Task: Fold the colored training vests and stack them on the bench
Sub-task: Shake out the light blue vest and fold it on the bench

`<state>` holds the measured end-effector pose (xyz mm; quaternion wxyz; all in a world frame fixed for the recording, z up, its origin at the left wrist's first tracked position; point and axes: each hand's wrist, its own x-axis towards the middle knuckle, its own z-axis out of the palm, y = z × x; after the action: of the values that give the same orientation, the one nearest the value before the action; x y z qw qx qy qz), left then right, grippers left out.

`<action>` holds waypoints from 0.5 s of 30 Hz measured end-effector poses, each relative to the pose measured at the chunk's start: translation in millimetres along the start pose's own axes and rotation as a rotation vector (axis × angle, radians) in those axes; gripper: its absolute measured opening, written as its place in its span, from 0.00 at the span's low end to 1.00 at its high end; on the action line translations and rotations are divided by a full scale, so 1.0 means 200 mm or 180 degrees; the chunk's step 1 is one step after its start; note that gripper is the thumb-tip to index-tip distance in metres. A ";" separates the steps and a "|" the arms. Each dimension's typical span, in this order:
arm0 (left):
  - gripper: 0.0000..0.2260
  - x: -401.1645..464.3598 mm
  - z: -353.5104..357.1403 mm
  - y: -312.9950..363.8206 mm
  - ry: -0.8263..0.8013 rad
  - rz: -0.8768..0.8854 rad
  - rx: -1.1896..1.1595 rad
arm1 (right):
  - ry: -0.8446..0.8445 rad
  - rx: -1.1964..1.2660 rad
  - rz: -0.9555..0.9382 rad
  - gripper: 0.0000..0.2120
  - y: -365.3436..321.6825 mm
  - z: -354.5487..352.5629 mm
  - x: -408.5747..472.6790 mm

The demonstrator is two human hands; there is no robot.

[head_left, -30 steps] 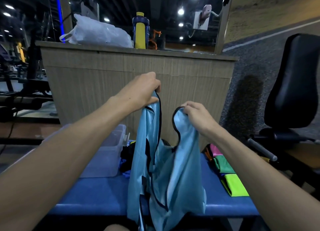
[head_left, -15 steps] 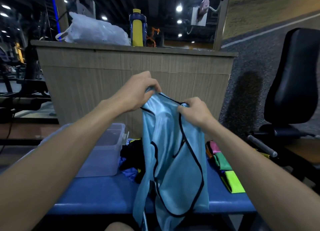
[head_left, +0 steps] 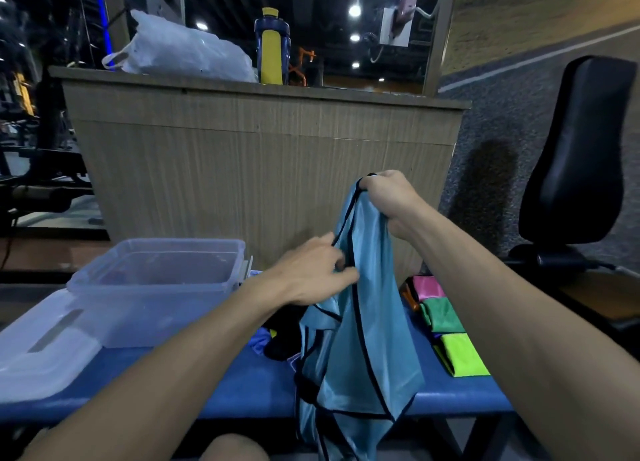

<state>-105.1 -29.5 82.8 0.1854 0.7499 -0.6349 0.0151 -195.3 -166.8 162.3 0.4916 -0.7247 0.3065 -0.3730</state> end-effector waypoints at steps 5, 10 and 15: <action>0.40 -0.03 0.11 0.04 0.0125 -0.0280 -0.0097 | 0.0160 -0.0026 -0.0043 0.02 -0.01 0.01 0.01; 0.28 -0.05 0.21 0.13 0.0442 -0.0307 -0.0524 | 0.0366 -0.0127 -0.0071 0.07 -0.01 0.02 0.02; 0.22 -0.05 0.20 -0.06 0.0610 0.0085 -0.0597 | 0.0509 -0.0289 -0.0249 0.05 0.05 -0.09 0.02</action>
<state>-104.3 -30.0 40.7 0.3143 0.7159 -0.6228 0.0296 -210.3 -181.5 158.6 0.4173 -0.7255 0.3329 -0.4343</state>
